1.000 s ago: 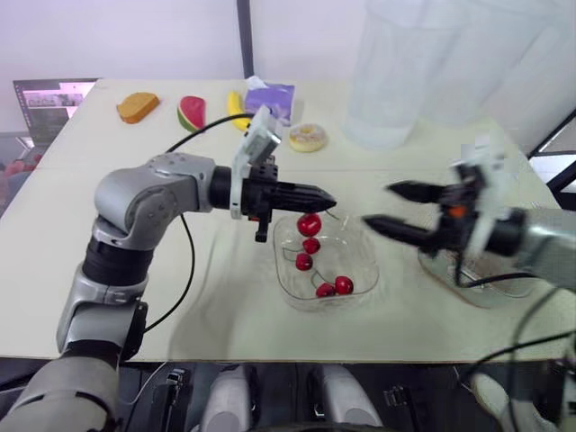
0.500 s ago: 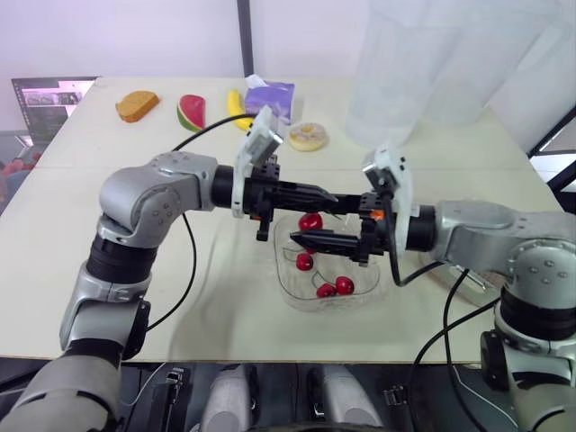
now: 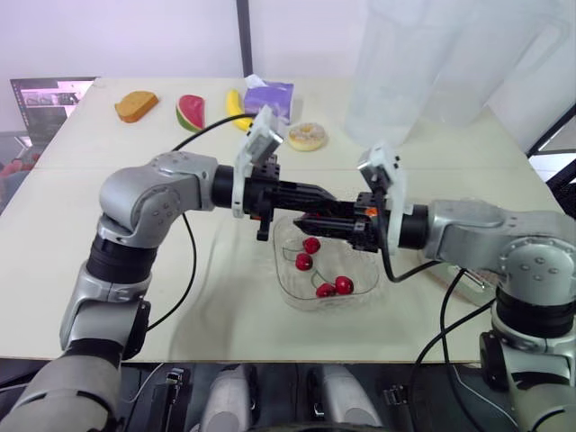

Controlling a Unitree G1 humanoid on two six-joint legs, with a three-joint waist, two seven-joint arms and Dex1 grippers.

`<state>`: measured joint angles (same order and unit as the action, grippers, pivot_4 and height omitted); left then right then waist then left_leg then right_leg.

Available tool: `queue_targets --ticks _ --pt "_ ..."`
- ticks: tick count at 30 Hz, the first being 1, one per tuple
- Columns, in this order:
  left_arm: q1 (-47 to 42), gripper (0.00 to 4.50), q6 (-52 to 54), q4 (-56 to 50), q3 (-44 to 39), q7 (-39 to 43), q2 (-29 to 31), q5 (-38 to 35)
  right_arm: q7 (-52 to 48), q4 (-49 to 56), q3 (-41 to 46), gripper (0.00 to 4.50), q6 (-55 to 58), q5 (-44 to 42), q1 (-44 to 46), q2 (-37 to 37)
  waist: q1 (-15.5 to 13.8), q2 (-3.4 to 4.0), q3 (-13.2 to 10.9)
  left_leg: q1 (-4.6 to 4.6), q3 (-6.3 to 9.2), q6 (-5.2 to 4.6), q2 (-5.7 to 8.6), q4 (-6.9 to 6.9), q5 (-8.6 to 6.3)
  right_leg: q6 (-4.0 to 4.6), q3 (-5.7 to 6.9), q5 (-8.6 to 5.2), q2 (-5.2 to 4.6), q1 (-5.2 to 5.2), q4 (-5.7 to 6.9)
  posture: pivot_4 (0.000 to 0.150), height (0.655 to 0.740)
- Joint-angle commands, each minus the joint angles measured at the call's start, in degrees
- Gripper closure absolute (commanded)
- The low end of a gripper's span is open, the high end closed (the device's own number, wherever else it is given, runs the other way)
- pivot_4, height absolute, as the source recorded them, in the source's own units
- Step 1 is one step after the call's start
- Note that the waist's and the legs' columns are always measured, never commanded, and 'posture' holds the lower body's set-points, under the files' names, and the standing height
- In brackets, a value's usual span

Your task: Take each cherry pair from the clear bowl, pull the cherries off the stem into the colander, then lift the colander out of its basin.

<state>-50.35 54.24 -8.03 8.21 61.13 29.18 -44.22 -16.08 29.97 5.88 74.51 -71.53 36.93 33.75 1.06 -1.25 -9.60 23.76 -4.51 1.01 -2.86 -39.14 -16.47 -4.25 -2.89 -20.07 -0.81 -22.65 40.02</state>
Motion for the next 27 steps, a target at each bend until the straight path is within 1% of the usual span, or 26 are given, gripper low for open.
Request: queue_targets --ticks 1,11,18,23,27 --pt "-0.2 4.5 -1.1 -1.8 -1.2 0.3 0.3 -0.1 0.5 0.5 0.5 3.9 -1.5 -1.5 0.3 0.0 0.0 0.0 0.0 0.0 0.0 0.0 0.0 0.0 0.0 0.0 0.0 0.0 0.0 0.0 0.0 0.15 0.74" --pt "0.2 4.5 -1.8 -1.4 -1.3 0.6 0.4 0.3 -0.5 2.2 -1.0 3.91 -1.2 0.0 -1.6 3.0 0.0 0.0 0.0 0.0 0.0 -0.01 0.0 0.0 0.0 0.0 0.0 0.0 -0.01 0.0 0.0 0.15 0.74" --pt "0.4 4.5 -1.9 -1.3 -1.4 0.6 0.4 0.4 -2.4 3.5 -4.7 3.91 -2.7 6.4 -6.8 6.8 0.0 0.0 0.0 0.01 0.0 -0.02 0.01 0.0 -0.01 0.0 0.0 0.0 -0.01 0.0 -0.01 0.15 0.74" --pt "0.5 4.5 -1.7 -1.4 -1.5 0.5 0.4 0.2 -3.2 3.6 -3.6 3.91 -3.5 7.7 -8.8 7.7 0.0 0.0 0.0 0.01 0.0 -0.02 0.0 0.0 -0.01 0.0 0.0 0.0 0.01 0.0 -0.01 0.15 0.74" --pt "0.9 4.5 -1.7 -1.6 -1.5 0.5 0.7 0.2 -2.8 3.6 0.1 3.91 -3.7 4.4 -8.1 7.5 0.0 0.0 0.0 0.01 0.0 -0.01 0.0 0.0 -0.01 0.0 0.0 0.0 0.02 -0.01 -0.01 0.15 0.74"
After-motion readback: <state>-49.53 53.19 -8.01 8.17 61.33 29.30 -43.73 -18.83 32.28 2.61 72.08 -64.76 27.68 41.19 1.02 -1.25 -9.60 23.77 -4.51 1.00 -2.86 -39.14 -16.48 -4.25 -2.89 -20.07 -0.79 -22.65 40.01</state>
